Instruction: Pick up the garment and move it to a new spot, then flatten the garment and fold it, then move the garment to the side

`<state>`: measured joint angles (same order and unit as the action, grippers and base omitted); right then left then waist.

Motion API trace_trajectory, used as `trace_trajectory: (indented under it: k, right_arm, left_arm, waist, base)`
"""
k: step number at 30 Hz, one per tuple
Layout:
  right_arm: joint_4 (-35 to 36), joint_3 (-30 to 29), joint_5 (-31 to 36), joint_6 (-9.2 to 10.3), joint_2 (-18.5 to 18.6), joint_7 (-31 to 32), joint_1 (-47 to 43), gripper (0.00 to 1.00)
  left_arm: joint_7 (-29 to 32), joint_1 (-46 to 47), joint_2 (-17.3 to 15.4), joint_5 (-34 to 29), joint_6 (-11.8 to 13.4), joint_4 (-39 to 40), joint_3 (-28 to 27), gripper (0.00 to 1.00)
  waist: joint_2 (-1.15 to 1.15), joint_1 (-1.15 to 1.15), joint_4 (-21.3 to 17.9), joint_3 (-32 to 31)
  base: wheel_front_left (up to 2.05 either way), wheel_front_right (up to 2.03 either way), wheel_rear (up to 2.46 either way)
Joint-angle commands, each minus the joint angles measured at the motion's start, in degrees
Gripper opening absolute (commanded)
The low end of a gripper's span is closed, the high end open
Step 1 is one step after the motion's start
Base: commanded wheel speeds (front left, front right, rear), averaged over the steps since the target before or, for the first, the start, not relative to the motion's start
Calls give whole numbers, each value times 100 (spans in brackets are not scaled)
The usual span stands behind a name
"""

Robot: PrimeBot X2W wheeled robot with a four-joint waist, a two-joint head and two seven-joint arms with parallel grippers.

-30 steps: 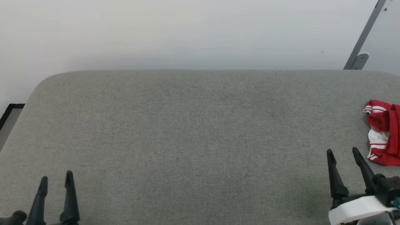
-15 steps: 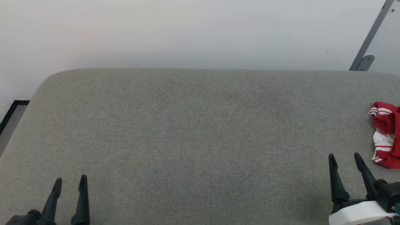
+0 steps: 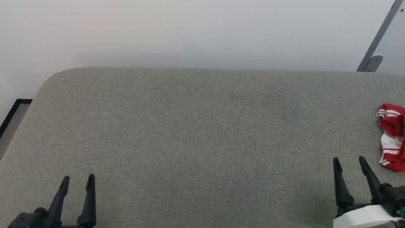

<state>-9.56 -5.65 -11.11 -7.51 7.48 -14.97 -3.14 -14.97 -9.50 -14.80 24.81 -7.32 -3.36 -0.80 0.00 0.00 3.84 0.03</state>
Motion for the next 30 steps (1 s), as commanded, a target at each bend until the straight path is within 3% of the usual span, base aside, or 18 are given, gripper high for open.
trace_trajectory:
  k: [1, 8, 9, 14, 30]
  right_arm:
    - [32, 3, 31, 4, -25, -21, -76, 100]
    - [58, -39, 42, 4, -56, -21, -105, 100]
    - [23, -26, 8, 1, -38, 0, -87, 0]
    - [-160, -16, -57, 0, -80, 30, -113, 0]
    - [-212, -37, -1758, 0, -158, 482, 120, 0]
  left_arm:
    - [-28, 94, -33, 50, -16, -16, 22, 100]
    - [-28, 131, -42, 85, -16, -11, 60, 100]
    - [0, 90, -20, 45, 0, -7, 65, 0]
    - [26, 46, 108, 92, 1, -172, 110, 0]
    - [438, 380, 295, 1538, -2, -371, 8, 0]
  waist:
    - [0, 0, 7, 5]
    - [0, 0, 52, -10]
    - [0, 0, 53, -10]
    - [0, 0, 55, -11]
    - [0, 0, -2, -8]
  base:
    - [0, 0, 0]
    - [0, 0, 0]
    - [0, 0, 0]
    - [0, 0, 0]
    - [0, 0, 0]
